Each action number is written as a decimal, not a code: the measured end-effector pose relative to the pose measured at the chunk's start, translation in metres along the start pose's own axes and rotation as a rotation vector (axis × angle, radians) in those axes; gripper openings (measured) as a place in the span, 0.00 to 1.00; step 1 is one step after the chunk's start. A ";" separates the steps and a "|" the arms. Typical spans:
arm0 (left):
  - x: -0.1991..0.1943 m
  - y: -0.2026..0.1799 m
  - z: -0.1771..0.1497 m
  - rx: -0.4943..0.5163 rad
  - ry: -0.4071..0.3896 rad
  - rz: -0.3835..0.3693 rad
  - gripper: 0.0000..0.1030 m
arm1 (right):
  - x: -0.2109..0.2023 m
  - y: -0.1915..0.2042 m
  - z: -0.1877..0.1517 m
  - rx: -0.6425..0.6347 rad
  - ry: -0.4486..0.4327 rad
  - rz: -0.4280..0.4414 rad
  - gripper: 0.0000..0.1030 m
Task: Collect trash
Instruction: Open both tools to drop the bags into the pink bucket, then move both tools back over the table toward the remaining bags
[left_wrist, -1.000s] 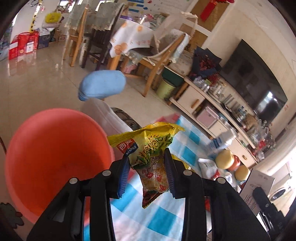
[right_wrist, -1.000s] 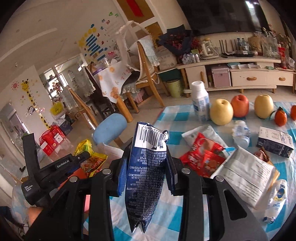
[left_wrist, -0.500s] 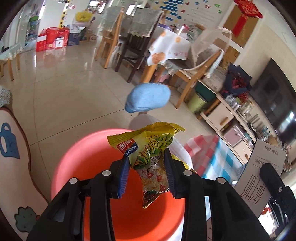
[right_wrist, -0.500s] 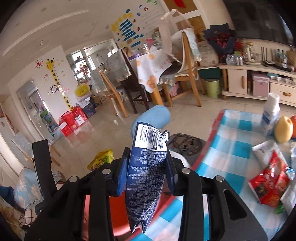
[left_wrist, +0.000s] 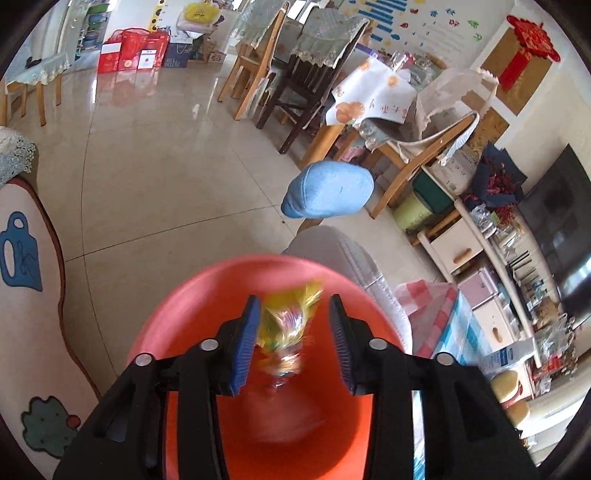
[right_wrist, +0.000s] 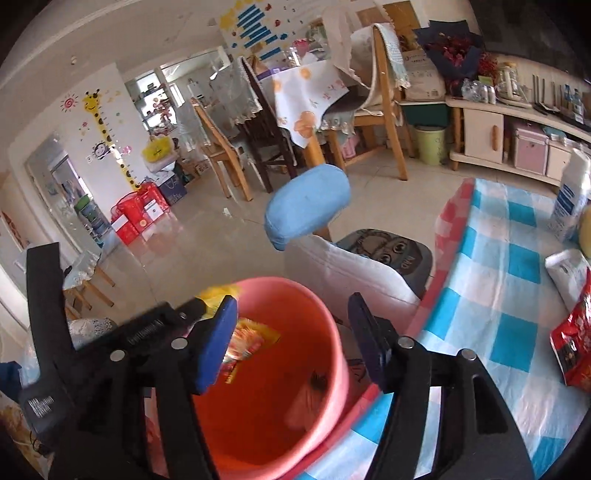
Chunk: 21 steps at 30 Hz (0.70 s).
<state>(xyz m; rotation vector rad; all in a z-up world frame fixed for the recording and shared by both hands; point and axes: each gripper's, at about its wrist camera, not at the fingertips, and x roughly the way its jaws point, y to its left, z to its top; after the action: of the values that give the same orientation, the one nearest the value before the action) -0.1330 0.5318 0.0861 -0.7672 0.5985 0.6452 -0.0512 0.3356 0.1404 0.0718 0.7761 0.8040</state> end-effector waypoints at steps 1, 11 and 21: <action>-0.001 -0.003 -0.002 0.001 -0.018 0.007 0.68 | -0.002 -0.006 -0.003 0.003 -0.002 -0.017 0.69; -0.026 -0.032 -0.015 0.028 -0.237 -0.164 0.81 | -0.063 -0.051 -0.025 -0.059 -0.016 -0.249 0.82; -0.035 -0.106 -0.051 0.264 -0.336 -0.271 0.82 | -0.140 -0.083 -0.064 -0.220 -0.149 -0.526 0.93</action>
<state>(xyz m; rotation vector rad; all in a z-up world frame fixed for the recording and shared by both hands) -0.0929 0.4228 0.1263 -0.4664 0.2573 0.4210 -0.1025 0.1682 0.1499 -0.2584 0.5257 0.3722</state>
